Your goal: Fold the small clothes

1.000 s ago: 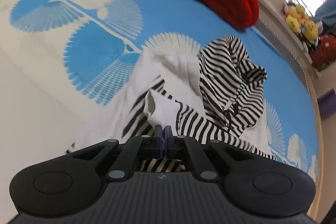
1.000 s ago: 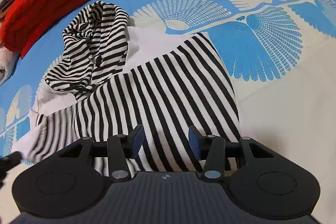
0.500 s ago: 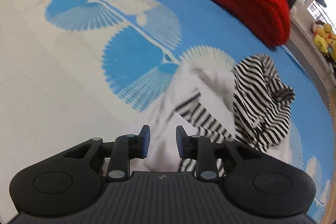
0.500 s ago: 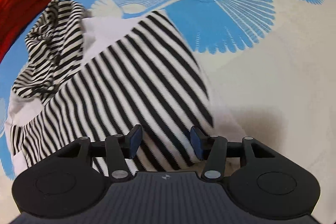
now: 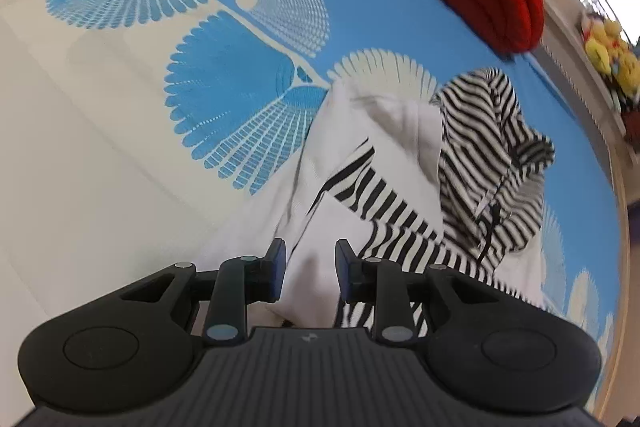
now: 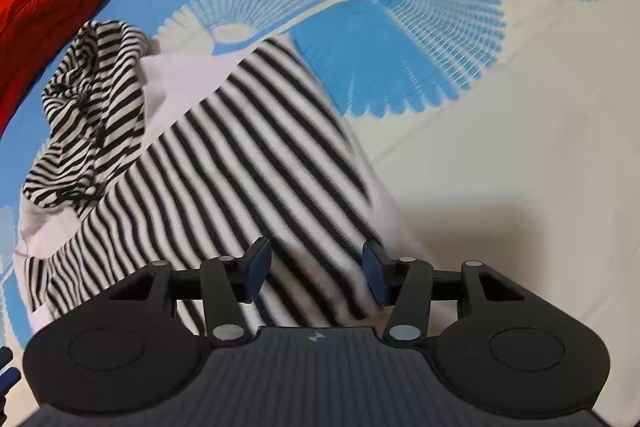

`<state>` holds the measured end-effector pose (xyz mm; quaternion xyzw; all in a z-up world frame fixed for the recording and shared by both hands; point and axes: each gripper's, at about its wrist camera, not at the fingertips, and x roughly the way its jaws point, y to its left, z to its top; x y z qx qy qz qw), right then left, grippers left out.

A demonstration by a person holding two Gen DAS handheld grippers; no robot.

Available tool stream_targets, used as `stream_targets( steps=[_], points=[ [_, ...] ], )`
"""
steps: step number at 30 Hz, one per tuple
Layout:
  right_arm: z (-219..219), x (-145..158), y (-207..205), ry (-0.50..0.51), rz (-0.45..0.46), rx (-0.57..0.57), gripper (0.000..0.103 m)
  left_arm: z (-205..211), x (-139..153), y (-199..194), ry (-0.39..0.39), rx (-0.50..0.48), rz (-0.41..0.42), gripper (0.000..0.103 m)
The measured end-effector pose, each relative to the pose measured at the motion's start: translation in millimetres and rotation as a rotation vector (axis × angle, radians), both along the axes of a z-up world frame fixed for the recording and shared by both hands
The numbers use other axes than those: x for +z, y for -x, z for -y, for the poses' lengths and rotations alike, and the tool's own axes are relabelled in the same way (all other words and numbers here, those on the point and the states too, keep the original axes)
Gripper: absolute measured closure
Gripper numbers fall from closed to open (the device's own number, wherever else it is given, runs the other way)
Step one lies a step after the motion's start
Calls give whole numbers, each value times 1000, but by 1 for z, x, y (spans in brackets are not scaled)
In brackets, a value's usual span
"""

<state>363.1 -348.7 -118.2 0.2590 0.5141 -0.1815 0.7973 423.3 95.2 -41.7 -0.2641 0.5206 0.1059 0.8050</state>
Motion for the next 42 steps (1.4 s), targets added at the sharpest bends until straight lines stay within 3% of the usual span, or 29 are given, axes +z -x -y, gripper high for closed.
stream_targets(
  steps=[3, 5, 14, 17, 19, 20, 21, 24, 28, 29, 32, 34, 36, 38, 39, 42],
  points=[
    [12, -3, 1, 44, -25, -35, 50, -4, -6, 0, -21, -16, -15, 74],
    [26, -7, 5, 10, -42, -87, 50, -6, -9, 0, -16, -18, -27, 74],
    [24, -7, 10, -58, -34, -69, 48, -21, -47, 2, 180, 48, -157, 65],
    [9, -3, 8, -33, -18, -29, 48, -22, -58, 3, 184, 56, -182, 67],
    [0, 2, 7, -33, -2, 2, 47, -21, -55, 4, 161, 51, -169, 86],
    [-4, 3, 6, -41, 5, 20, 47, -18, -48, 4, 129, 37, -147, 98],
    [-7, 3, 5, -53, 5, 32, 47, -13, -37, 5, 77, 9, -108, 103],
    [-16, 0, 3, -93, -5, 62, 46, 4, -18, 7, 2, -67, -21, 103],
    [-16, -9, 3, -131, -38, 46, 46, 2, -53, 5, 48, -36, -180, 101],
    [-16, -9, 3, -130, -40, 40, 46, 0, -55, 7, 41, -15, -197, 97],
    [-19, 1, 3, -84, -18, 60, 46, 9, -30, 6, -28, -50, -101, 97],
    [-26, 10, 2, -34, 14, 106, 46, 20, -19, 5, -80, -106, -35, 92],
    [-31, 16, 1, 16, 31, 148, 46, 25, -33, 1, -34, -133, -92, 83],
    [-36, 21, 0, 79, 41, 188, 46, 19, -62, 5, 115, -99, -230, 84],
    [-38, 25, 0, 107, 50, 209, 46, 18, -65, 8, 132, -70, -248, 85],
    [-45, 38, 1, 166, 88, 268, 45, 33, -41, 5, 31, -132, -165, 82]
  ],
)
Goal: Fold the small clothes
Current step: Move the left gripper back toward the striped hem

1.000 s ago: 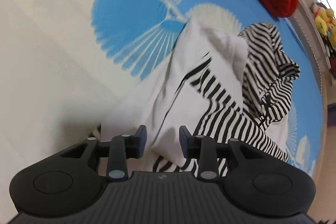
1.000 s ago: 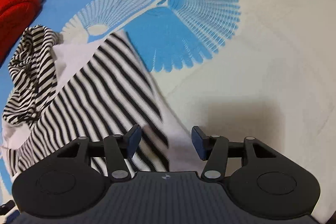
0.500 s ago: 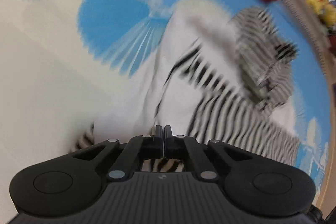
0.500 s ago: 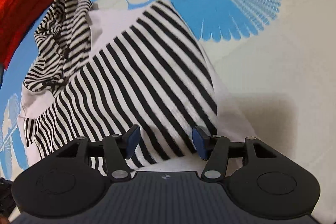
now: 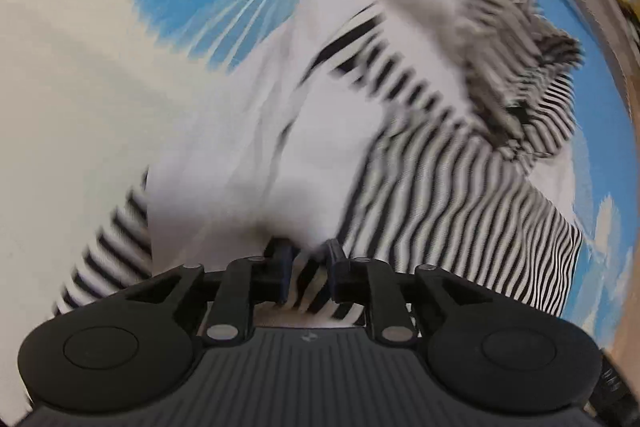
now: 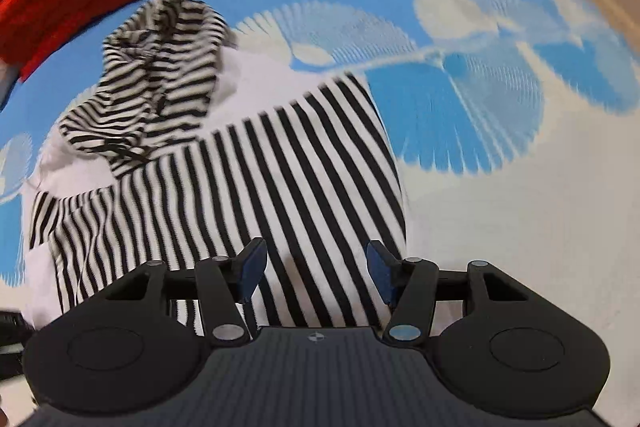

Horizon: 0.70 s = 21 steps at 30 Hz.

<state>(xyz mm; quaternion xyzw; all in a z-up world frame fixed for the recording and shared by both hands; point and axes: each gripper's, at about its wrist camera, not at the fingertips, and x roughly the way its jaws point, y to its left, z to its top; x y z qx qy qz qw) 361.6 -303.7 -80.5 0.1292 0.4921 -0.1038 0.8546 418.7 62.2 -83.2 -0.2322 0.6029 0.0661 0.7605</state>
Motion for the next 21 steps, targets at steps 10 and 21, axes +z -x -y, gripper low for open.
stream_targets(
  steps=[10, 21],
  points=[
    [8, 28, 15, 28, 55, 44, 42, 49, 43, -12, -190, -106, 197, 75],
    [39, 43, 38, 16, 72, 42, 42, 89, 64, -3, -375, -287, 493, 48]
  ],
)
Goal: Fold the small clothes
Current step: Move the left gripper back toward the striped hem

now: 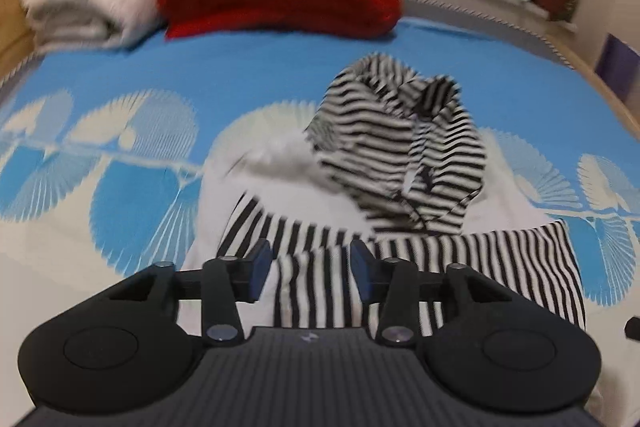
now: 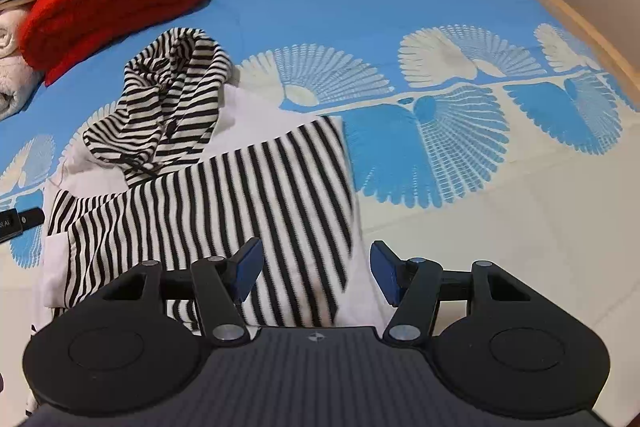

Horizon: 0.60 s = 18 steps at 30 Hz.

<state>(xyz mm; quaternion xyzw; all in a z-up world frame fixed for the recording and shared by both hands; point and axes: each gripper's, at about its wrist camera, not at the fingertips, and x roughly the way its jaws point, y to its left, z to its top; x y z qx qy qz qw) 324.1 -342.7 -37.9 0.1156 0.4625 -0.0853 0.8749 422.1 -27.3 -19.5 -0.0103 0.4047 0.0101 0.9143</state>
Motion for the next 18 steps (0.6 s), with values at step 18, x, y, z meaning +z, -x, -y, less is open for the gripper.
stream_targets(
  steps=[18],
  points=[
    [28, 12, 2, -53, 4, -25, 41, 21, 35, -4, -81, 32, 224, 21]
  ],
)
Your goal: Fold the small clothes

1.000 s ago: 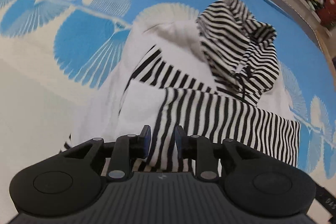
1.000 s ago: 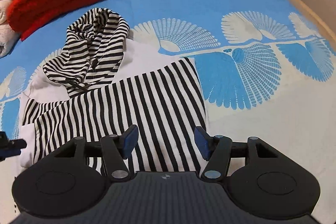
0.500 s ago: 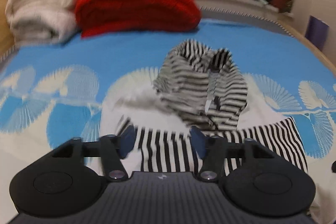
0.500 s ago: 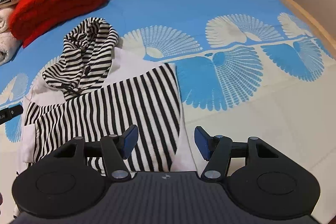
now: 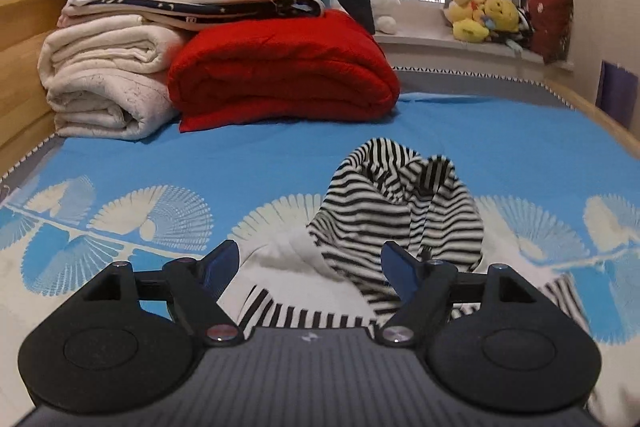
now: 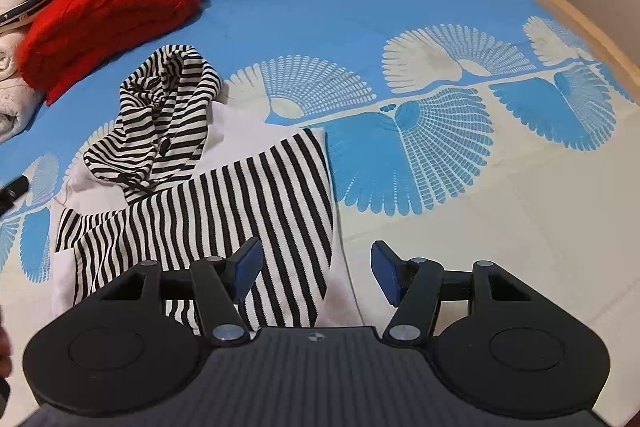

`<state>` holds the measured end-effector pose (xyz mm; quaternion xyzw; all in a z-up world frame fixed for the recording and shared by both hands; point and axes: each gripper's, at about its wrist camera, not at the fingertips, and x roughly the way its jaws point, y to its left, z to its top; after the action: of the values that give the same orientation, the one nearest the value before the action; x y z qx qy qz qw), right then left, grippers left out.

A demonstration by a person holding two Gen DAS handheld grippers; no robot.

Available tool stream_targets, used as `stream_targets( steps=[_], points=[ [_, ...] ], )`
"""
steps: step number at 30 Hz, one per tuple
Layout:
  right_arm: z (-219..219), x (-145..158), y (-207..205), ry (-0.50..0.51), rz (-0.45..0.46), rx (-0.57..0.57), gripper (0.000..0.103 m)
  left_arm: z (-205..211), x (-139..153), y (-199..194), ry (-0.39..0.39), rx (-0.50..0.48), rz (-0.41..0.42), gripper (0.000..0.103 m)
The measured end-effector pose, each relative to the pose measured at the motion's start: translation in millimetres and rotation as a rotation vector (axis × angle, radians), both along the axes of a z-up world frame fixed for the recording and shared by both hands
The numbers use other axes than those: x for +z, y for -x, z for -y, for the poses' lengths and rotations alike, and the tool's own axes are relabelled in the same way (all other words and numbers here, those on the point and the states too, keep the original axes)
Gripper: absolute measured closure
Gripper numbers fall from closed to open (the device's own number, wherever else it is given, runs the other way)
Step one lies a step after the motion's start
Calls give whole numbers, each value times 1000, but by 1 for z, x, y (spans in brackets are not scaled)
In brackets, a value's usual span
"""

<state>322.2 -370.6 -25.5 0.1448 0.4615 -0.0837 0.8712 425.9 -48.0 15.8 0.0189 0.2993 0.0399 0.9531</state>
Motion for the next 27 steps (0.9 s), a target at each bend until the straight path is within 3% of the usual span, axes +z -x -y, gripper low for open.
stream_targets(
  steps=[4, 7, 9, 10, 12, 16, 20, 23, 26, 27],
  points=[
    [2, 0, -5, -5, -2, -10, 38, 1, 2, -43, 56, 8, -82, 23],
    [2, -1, -9, -7, -4, -14, 37, 7, -14, -92, 75, 11, -167, 43],
    [1, -3, -13, -9, -11, -12, 37, 13, -30, -130, 59, -8, -224, 64],
    [1, -4, -15, -9, -15, -12, 37, 15, -37, -147, 56, -16, -248, 67],
    [-1, -6, -18, -6, -19, -11, 34, 17, -51, -186, 65, -18, -279, 66],
    [-7, -14, -25, 36, -51, 11, 32, 23, -70, -254, 44, 10, -260, 62],
    [-12, -22, -30, 59, -76, 37, 32, 31, -83, -312, 42, 42, -212, 48],
    [-13, -24, -34, 63, -79, 42, 32, 37, -98, -343, 35, 56, -235, 44],
    [-16, -27, -38, 71, -87, 45, 31, 41, -119, -363, -9, 58, -293, 47],
    [-17, -29, -39, 69, -92, 49, 31, 43, -125, -366, -24, 43, -318, 64]
  ],
)
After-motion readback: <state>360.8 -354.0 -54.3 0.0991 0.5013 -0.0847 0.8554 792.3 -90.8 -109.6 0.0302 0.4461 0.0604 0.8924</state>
